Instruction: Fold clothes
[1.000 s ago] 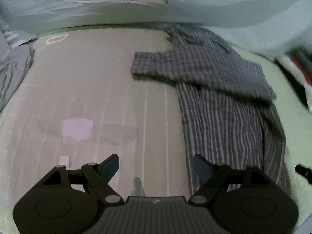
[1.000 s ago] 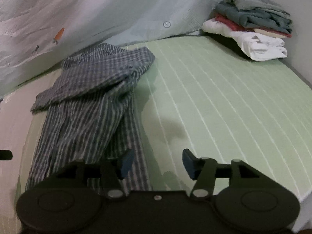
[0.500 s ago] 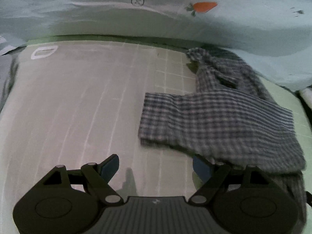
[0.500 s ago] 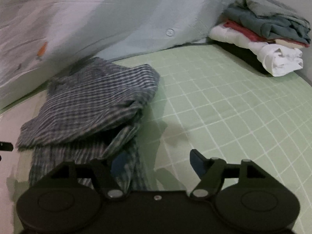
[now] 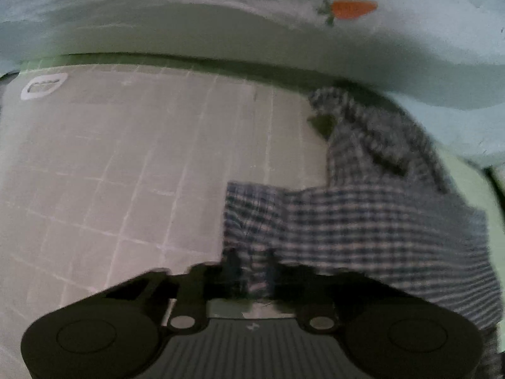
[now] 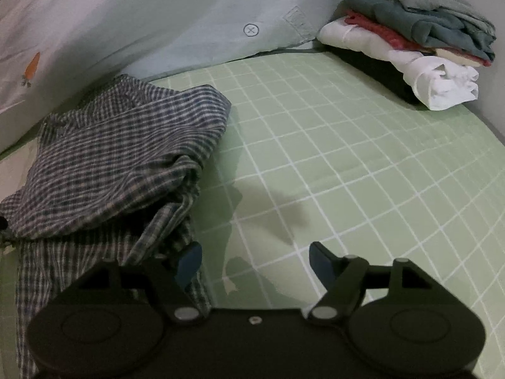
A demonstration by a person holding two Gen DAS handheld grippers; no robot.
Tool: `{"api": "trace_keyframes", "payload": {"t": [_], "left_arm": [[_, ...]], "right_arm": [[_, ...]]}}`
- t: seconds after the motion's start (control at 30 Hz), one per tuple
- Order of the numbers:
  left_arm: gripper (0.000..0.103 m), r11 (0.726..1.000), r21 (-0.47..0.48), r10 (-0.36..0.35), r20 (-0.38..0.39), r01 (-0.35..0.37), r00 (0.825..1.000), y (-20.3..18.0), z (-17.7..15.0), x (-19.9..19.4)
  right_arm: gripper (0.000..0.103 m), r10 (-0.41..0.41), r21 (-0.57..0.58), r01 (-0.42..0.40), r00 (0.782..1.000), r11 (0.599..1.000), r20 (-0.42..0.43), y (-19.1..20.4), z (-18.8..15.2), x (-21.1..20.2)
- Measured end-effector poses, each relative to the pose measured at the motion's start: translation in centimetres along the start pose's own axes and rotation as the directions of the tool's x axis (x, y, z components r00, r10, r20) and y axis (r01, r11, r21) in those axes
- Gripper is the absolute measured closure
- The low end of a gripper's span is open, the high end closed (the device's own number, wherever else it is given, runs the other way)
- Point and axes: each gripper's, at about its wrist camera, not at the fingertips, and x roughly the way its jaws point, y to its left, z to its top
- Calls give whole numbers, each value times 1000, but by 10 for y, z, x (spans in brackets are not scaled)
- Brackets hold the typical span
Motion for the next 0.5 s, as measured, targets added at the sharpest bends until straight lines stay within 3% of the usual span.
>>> {"api": "trace_keyframes", "payload": {"t": [0.03,0.23,0.5], "left_arm": [[102,1000,-4,-1,31,1,1000,1,3,-10],[102,1000,-24,-6,218,11,976,9,21,-66],[103,990,-138,16,295,26,956,41,23,-104]], "right_arm": [[27,0,-3,0,1000,1000,4,0,0,-1],[27,10,1,-10,1000,1000,13,-2,-3,-6],[27,22,-3,-22,999,1000,24,-2,-2,-7]]}}
